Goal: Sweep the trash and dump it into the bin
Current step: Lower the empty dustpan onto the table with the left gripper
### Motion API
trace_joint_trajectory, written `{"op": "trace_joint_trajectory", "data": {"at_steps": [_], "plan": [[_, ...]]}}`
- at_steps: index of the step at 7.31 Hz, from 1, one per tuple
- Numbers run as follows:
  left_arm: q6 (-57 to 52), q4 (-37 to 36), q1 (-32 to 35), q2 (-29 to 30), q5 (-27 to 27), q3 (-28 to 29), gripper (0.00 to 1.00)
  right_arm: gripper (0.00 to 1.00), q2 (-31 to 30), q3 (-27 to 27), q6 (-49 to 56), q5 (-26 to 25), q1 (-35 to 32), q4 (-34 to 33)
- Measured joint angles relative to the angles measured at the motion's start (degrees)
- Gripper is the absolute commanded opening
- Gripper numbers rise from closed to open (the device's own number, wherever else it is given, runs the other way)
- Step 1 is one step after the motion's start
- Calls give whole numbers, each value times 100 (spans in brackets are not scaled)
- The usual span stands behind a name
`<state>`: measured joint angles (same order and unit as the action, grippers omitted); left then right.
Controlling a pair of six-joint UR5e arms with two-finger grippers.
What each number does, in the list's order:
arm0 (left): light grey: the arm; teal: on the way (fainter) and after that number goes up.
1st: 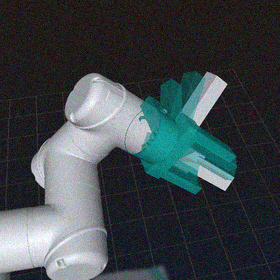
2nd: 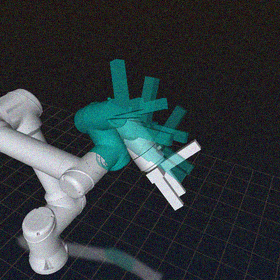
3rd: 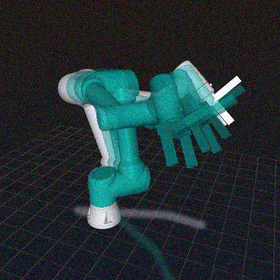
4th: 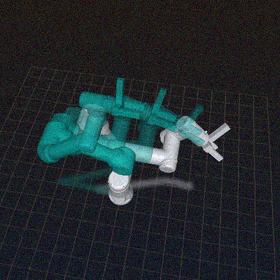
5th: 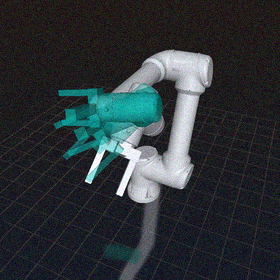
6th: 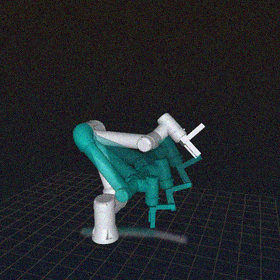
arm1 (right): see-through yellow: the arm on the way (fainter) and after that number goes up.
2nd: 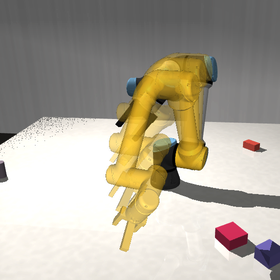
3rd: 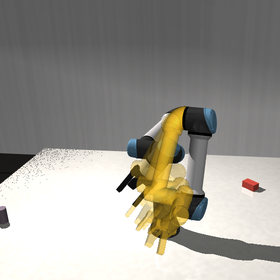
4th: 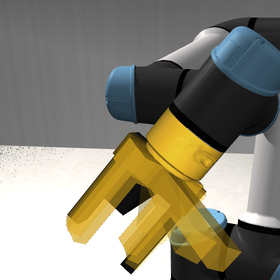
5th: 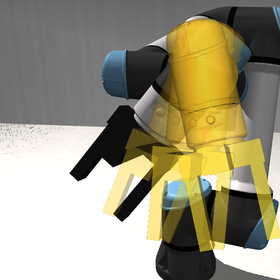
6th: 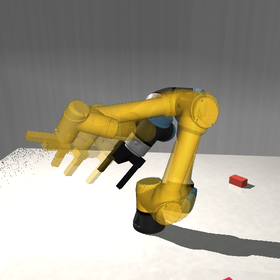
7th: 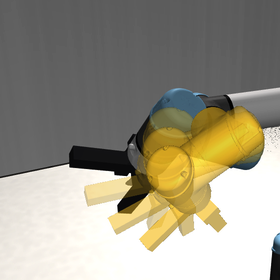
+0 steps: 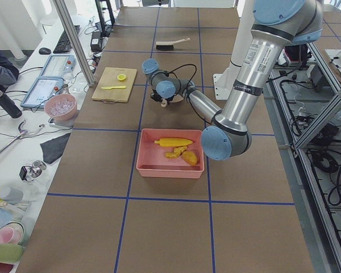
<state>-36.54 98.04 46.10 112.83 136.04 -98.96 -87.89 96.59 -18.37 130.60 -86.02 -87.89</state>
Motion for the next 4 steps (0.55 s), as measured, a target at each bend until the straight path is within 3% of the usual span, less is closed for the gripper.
{"op": "trace_joint_trajectory", "data": {"at_steps": [1,2,4], "plan": [[200,111,-3,-7,0,50,8,100,0,0,2,0,1,0],[356,246,-8,-9,0,97,94,100,0,2,4,0,3,0],[417,457,-18,4,1,172,99,100,0,13,6,0,4,0]]}}
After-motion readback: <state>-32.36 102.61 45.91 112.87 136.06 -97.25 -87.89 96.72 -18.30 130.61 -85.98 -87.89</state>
